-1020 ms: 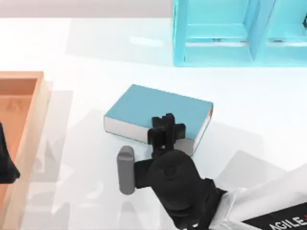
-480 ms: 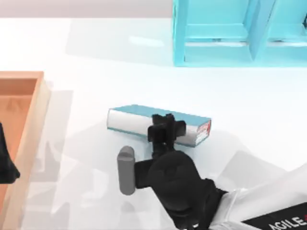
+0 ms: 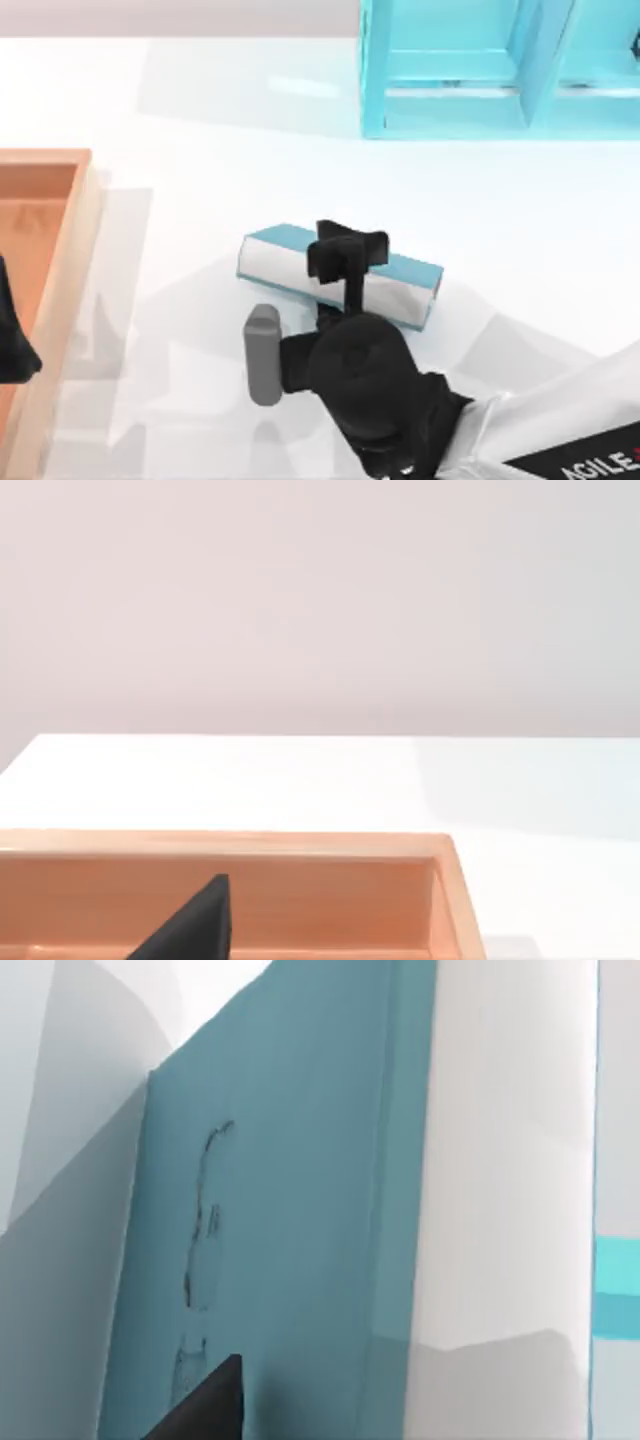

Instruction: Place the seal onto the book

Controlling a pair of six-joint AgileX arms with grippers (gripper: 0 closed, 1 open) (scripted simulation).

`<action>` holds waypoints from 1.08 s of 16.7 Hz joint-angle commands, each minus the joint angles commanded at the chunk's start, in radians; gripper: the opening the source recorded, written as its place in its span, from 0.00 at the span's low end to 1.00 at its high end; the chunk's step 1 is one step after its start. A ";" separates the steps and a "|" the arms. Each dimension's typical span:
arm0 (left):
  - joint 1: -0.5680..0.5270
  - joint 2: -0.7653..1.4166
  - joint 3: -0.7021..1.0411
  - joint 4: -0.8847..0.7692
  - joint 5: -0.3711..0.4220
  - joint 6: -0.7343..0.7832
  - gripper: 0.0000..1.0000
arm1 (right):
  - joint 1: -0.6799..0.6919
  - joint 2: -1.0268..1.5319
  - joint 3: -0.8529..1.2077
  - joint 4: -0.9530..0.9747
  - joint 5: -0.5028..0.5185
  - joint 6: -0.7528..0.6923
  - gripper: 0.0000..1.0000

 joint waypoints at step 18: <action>0.000 0.000 0.000 0.000 0.000 0.000 1.00 | 0.475 -0.181 -0.061 -0.534 0.400 0.471 1.00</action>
